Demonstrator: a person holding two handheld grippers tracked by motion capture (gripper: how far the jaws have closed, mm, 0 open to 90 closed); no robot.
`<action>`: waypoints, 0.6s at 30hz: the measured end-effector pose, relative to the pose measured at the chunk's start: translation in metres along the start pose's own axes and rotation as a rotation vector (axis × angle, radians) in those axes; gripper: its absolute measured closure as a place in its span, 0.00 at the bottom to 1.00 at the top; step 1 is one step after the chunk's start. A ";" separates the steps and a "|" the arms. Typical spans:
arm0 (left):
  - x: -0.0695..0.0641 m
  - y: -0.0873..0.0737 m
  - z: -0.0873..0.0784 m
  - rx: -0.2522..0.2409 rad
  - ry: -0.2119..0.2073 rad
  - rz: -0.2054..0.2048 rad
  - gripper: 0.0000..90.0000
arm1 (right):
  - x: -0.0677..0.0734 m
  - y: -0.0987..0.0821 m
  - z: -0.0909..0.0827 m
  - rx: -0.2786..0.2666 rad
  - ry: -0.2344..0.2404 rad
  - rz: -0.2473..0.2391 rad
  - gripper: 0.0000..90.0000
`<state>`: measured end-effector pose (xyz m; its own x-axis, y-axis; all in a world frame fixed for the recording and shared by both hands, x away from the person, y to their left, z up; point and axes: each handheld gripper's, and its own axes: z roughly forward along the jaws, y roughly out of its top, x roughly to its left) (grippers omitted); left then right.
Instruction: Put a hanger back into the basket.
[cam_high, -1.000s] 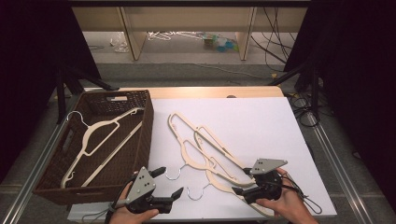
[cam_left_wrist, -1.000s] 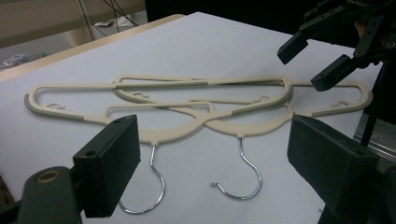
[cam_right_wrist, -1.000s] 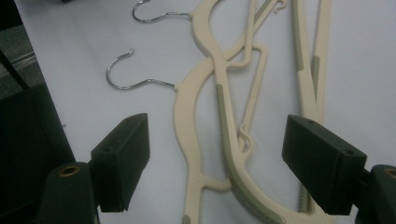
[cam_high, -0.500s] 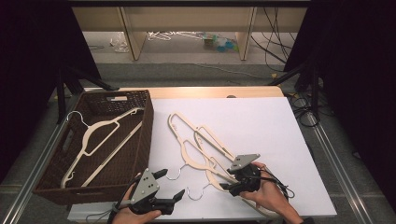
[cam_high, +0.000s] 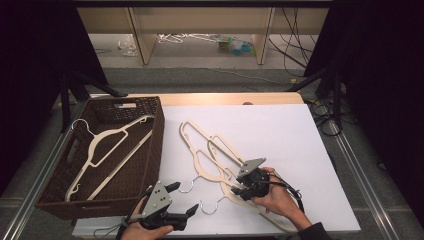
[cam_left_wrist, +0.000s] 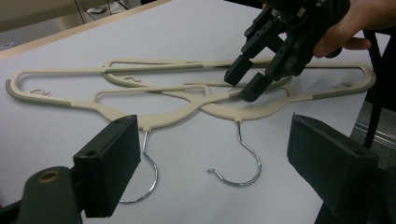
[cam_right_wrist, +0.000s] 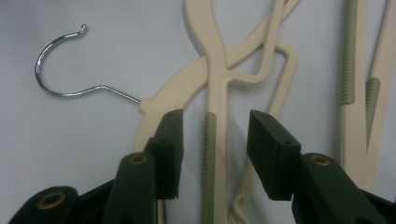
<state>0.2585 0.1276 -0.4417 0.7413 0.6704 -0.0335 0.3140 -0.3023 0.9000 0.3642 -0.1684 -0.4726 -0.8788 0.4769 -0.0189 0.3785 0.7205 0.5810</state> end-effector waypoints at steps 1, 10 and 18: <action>0.001 0.000 0.000 -0.001 0.000 0.007 0.19 | -0.001 0.001 0.003 0.001 -0.002 0.000 0.66; 0.002 0.000 0.000 -0.002 0.005 0.000 0.19 | -0.002 0.006 0.006 0.044 0.022 -0.029 0.76; 0.003 0.000 0.000 -0.002 0.008 0.000 0.20 | 0.000 0.008 0.003 0.092 0.042 -0.023 0.85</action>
<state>0.2605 0.1296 -0.4422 0.7366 0.6757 -0.0298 0.3125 -0.3009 0.9010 0.3687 -0.1609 -0.4706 -0.8981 0.4398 0.0039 0.3817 0.7749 0.5038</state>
